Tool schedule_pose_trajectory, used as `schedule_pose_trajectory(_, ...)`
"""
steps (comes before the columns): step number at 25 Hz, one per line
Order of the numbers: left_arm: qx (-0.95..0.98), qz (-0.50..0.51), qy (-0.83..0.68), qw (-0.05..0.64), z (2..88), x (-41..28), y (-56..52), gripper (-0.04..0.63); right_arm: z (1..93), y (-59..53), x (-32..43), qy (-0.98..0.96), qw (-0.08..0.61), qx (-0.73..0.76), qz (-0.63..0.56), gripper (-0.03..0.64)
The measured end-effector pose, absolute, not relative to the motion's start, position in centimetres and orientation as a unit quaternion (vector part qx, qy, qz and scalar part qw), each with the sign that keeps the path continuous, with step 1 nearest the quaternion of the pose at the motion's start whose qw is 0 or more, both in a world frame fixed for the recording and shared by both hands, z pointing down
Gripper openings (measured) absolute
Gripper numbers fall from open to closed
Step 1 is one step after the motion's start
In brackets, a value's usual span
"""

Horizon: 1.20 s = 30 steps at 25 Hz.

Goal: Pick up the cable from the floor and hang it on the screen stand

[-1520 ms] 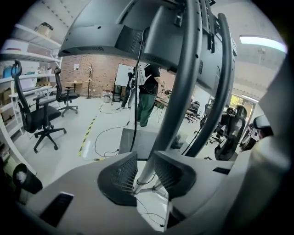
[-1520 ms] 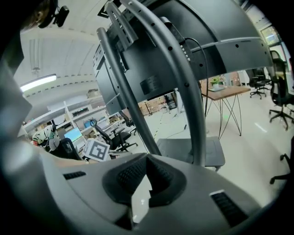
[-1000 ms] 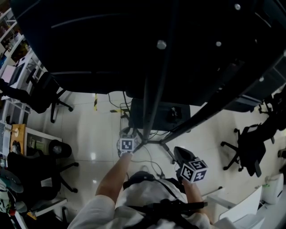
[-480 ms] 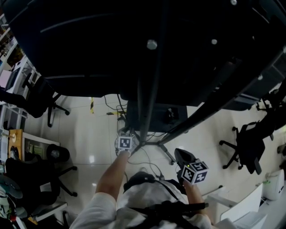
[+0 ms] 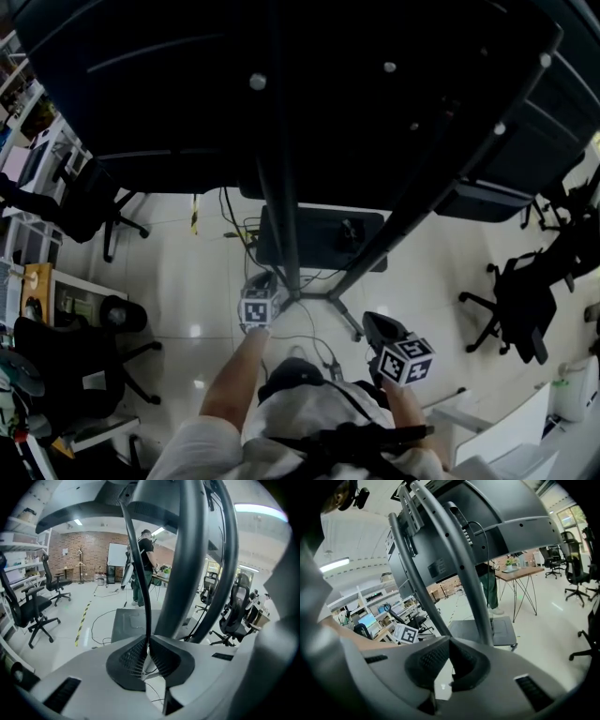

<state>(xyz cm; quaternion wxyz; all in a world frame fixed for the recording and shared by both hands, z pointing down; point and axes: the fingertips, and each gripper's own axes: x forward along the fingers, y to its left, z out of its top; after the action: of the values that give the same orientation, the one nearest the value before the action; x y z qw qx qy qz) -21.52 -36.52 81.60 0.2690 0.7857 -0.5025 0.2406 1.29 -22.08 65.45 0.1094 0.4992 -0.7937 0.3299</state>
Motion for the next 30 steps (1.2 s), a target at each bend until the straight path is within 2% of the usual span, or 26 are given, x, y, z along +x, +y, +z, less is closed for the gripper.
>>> schedule_pose_trajectory(4,0.795,0.204,-0.503,0.272,78.3,-19.3,-32.6,0.017,65.3,-20.0,2.3,-0.801,0.113,0.483,0.335,0.008)
schedule_pose_trajectory(16,0.839,0.139,-0.484,0.207,64.0,-10.5,-23.8,0.018,64.3,-13.2,5.4,-0.827,0.109,0.439,0.335,0.008)
schedule_pose_trajectory(30,0.887,0.09,-0.424,0.158,50.6,-7.3,-17.2,0.017,65.3,-8.6,6.6,-0.844,0.123,0.402,0.333,0.008)
